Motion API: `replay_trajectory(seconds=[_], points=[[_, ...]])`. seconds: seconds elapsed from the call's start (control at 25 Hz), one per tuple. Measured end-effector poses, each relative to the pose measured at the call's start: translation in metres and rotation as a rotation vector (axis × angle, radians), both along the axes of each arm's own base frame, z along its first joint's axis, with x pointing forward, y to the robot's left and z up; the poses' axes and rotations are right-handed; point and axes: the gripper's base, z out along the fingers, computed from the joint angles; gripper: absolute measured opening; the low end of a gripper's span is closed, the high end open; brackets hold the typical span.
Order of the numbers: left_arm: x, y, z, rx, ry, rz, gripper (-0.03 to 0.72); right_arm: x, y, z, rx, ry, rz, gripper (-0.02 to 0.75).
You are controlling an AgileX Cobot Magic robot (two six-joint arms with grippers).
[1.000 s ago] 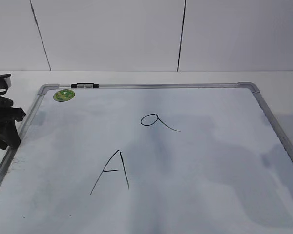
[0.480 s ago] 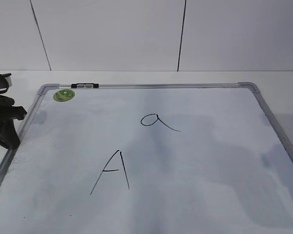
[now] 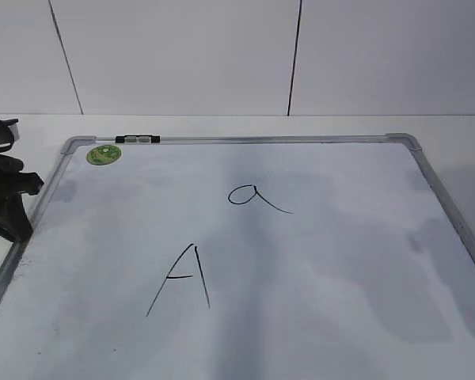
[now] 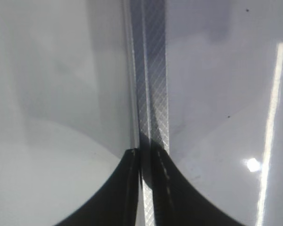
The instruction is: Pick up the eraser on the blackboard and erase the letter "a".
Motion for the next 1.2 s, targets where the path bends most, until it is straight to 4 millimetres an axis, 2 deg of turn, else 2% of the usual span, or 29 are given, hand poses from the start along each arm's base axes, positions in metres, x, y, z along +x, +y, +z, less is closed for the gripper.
replay_trajectory(seconds=[0.24, 0.52, 0.92, 1.2], points=[[0.0, 0.0, 0.0, -0.001, 0.0, 0.001, 0.055, 0.033, 0.008, 0.005, -0.001, 0.01, 0.026, 0.56], [0.0, 0.0, 0.0, -0.001, 0.002, 0.0, 0.055, 0.073, 0.049, -0.002, -0.003, 0.018, 0.156, 0.56], [0.0, 0.0, 0.0, -0.002, 0.005, -0.001, 0.055, 0.149, 0.114, -0.033, -0.052, 0.052, 0.289, 0.56], [-0.001, 0.0, 0.0, -0.002, 0.007, -0.001, 0.055, 0.198, 0.138, -0.057, -0.062, 0.065, 0.3, 0.56]])
